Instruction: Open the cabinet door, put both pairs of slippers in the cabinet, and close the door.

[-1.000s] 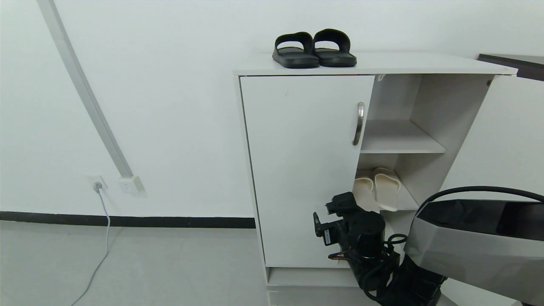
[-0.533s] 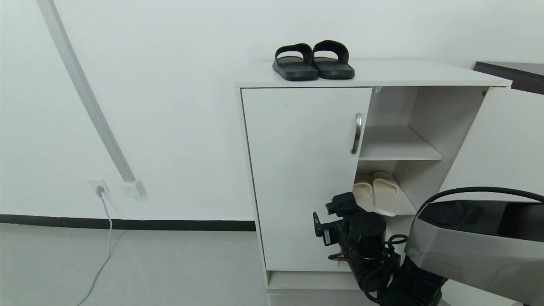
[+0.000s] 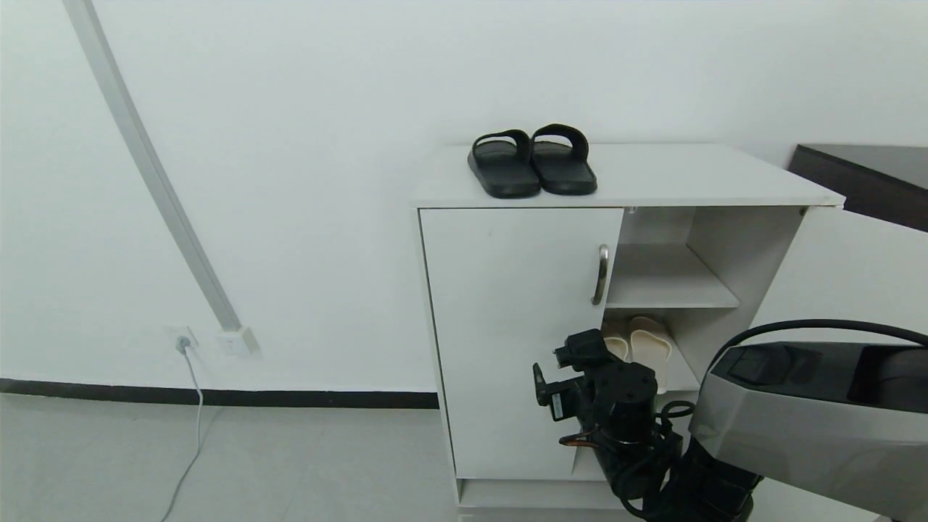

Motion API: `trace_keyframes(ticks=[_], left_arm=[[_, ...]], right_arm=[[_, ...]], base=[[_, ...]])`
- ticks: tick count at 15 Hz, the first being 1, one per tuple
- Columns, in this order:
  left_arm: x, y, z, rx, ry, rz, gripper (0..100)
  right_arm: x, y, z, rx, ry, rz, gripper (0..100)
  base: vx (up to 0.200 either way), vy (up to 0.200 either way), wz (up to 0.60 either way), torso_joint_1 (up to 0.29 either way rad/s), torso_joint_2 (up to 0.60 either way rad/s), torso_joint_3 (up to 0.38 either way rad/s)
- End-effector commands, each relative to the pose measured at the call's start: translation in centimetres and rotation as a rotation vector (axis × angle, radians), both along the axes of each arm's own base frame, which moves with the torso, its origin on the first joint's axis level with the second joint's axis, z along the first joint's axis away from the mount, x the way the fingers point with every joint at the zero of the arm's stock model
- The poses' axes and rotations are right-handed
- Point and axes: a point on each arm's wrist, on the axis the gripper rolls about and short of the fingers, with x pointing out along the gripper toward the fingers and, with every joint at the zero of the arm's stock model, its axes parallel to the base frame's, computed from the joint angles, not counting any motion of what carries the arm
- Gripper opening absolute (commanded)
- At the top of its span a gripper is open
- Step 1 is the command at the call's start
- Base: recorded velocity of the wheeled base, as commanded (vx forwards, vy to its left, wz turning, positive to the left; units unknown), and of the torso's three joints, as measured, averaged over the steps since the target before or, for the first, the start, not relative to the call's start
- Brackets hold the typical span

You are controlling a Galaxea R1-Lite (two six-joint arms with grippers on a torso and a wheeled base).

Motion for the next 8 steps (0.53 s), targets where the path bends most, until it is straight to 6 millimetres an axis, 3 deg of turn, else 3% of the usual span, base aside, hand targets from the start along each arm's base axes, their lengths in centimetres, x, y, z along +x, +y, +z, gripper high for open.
trace_keyframes(ticks=[1, 8], left_arm=[[0.00, 0.00, -0.01, -0.001, 0.000, 0.000, 0], [-0.01, 0.00, 0.03, -0.001, -0.002, 0.000, 0]], right_arm=[[-0.01, 0.03, -0.03, -0.001, 0.000, 0.001, 100], [0.00, 0.03, -0.13, -0.011, 0.000, 0.002, 100]], base=[[0.000, 0.000, 0.00, 0.154, -0.48, -0.315], [0.000, 0.000, 0.00, 0.177, -0.49, -0.319]])
